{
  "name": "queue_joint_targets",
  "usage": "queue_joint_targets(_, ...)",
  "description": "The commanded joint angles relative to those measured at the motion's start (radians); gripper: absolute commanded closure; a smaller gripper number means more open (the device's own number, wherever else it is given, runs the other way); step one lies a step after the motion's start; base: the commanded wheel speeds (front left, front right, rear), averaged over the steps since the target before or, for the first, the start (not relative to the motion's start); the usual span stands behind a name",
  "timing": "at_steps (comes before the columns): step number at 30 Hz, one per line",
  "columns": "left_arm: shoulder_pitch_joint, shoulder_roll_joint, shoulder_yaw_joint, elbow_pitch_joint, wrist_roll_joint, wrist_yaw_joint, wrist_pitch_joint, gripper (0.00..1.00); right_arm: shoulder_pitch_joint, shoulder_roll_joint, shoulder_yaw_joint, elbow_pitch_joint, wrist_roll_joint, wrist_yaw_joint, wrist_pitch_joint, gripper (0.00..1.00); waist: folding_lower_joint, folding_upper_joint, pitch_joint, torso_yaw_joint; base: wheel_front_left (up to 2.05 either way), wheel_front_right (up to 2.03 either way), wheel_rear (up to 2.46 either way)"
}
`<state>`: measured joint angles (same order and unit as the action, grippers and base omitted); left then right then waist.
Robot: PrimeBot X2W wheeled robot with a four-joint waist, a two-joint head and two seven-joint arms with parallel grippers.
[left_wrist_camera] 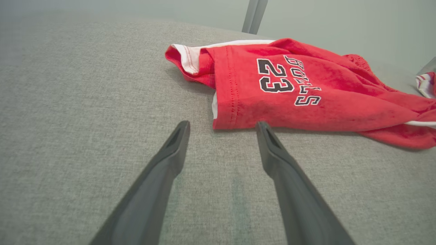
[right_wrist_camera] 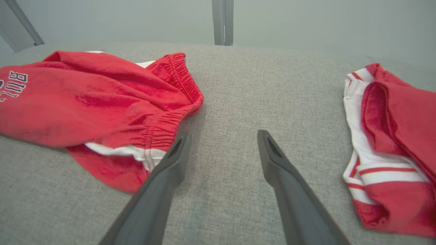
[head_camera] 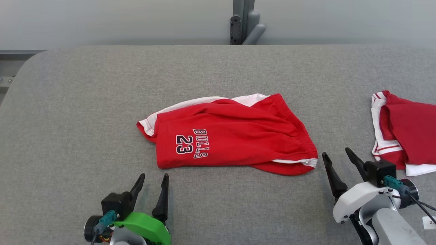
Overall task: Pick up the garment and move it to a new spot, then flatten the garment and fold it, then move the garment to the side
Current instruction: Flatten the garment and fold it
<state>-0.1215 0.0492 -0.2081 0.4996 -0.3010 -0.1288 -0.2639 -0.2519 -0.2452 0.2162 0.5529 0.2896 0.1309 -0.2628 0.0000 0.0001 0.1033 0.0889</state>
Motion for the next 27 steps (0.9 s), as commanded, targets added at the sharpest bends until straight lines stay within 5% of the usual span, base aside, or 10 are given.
queue_joint_targets(1,-0.038,0.004,-0.012,0.011,-0.015,-0.003,0.000,0.00,0.029,0.012,-0.027,-0.029,-0.024,0.000,-0.002,0.00,0.0000,-0.0001,0.041,-0.039,0.00,0.00,0.00)
queue_joint_targets(20,-0.118,0.117,-0.097,0.008,-0.175,-0.003,0.000,0.00,0.050,0.078,-0.116,-0.144,-0.101,0.000,-0.002,0.00,0.0000,-0.0001,0.104,-0.110,0.00,0.00,0.00)
queue_joint_targets(21,-0.119,0.116,-0.100,0.000,-0.181,-0.003,0.000,0.39,0.051,0.081,-0.117,-0.147,-0.104,0.000,-0.002,0.00,0.0000,-0.0001,0.104,-0.110,0.00,0.00,0.00)
queue_joint_targets(23,-0.119,0.119,-0.116,-0.015,-0.185,-0.003,0.000,1.00,0.054,0.082,-0.120,-0.150,-0.105,0.000,-0.002,0.00,0.0000,-0.0001,0.103,-0.108,0.00,0.00,0.00)
queue_joint_targets(27,-0.117,0.133,-0.144,-0.065,-0.196,-0.003,0.000,1.00,0.063,0.083,-0.124,-0.152,-0.104,0.000,-0.002,0.00,0.0000,-0.0001,0.095,-0.098,0.00,0.00,0.00)
